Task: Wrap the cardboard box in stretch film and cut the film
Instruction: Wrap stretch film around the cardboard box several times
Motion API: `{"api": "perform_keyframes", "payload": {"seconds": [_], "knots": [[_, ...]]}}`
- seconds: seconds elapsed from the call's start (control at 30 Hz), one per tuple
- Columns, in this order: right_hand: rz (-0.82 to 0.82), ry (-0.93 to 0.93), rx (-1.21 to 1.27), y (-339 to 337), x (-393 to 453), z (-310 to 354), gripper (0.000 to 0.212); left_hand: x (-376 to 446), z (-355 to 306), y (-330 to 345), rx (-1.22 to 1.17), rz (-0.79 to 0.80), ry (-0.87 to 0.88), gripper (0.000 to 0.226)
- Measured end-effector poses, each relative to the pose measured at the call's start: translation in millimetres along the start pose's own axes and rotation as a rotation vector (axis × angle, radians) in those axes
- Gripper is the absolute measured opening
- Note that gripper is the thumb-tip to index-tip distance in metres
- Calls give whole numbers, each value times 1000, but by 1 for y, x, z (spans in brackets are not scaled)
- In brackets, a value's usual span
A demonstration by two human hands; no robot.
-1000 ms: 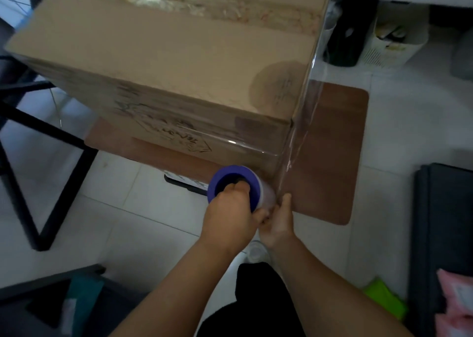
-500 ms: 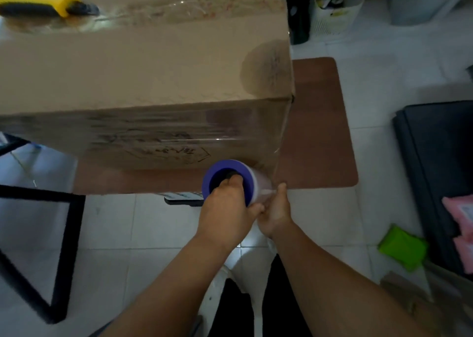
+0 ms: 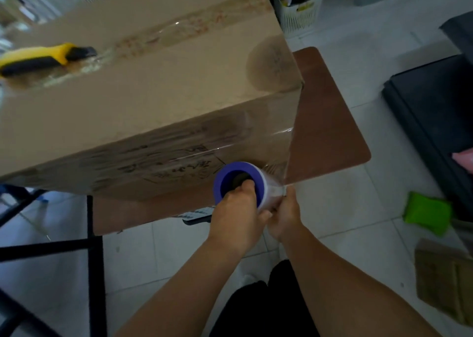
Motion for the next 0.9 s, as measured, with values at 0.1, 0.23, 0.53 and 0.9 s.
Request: {"api": "perform_keyframes", "payload": {"seconds": [0.1, 0.23, 0.53, 0.9], "knots": [[-20, -27, 38, 4, -3, -5, 66, 0, 7, -2, 34, 12, 55, 45], [-71, -62, 87, 19, -11, -16, 66, 6, 25, -9, 69, 23, 148, 46], [-195, -175, 343, 52, -21, -76, 64, 5, 73, -24, 133, 112, 362, 44], [-242, -116, 443, 91, -54, -133, 50, -16, 124, -38, 205, 133, 376, 46]]}}
Point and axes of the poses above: each hand's wrist, its own x-axis towards the middle knuckle, its own y-axis out of the palm, z = x × y, the point moved 4 cm from there along x, towards the middle knuckle, and after that the axes turned 1 degree about z, right-handed, at the moved point
